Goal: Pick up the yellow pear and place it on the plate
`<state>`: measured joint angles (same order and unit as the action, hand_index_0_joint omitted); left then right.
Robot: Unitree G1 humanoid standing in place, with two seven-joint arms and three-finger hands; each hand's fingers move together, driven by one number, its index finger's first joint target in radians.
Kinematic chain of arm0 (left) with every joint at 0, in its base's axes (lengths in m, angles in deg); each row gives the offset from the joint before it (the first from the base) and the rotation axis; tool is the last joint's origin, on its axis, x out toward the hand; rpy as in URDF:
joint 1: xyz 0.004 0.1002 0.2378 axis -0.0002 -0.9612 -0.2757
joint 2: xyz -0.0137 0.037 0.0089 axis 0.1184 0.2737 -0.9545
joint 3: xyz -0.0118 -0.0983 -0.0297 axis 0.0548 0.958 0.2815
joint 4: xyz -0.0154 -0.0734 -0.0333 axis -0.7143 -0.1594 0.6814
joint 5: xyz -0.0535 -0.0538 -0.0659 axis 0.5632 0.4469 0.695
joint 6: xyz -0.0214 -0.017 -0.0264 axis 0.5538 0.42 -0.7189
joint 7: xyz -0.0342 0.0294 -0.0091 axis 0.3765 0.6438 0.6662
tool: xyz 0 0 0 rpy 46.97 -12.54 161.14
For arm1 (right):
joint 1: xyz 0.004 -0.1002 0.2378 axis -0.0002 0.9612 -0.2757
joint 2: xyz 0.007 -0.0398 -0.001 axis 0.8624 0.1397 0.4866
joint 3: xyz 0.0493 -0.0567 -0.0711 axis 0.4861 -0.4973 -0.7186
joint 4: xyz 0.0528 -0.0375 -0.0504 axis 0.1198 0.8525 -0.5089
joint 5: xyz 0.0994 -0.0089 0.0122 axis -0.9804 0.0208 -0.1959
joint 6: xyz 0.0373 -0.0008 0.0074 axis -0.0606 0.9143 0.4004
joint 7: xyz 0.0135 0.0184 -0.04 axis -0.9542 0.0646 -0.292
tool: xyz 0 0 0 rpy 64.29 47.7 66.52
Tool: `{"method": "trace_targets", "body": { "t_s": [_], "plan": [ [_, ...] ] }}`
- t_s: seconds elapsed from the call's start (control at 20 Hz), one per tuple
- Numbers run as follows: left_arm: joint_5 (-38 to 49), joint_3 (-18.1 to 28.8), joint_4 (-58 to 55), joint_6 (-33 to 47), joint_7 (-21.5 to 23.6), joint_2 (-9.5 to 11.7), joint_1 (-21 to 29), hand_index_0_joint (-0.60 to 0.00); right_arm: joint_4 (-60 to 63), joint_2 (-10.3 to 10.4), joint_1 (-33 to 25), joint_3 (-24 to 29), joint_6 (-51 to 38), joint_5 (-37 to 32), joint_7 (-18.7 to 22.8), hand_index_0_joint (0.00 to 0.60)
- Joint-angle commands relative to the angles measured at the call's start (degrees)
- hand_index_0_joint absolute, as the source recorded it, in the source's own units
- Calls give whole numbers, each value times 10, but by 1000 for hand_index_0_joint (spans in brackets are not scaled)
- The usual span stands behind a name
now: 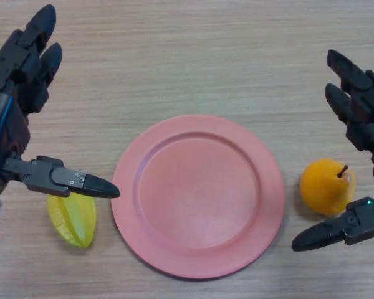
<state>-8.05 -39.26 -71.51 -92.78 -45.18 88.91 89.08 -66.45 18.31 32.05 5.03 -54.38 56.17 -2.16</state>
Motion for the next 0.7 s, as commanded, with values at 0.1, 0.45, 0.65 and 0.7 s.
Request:
{"method": "trace_targets", "body": {
  "t_s": [0.1,0.45,0.65,0.7],
  "plan": [
    [-6,23,-25,58,1,20,24,0,-22,-9,-14,41,-89,-17,6,0],
    [6,37,-37,66,-3,20,9,0,-20,-12,-21,52,-78,-25,8,0],
    [5,42,-37,73,-1,20,6,0,19,-21,-23,72,-122,-33,0,0],
    [8,40,-39,74,-2,17,1,0,77,-29,-25,70,-202,18,-7,0]
  ]
}}
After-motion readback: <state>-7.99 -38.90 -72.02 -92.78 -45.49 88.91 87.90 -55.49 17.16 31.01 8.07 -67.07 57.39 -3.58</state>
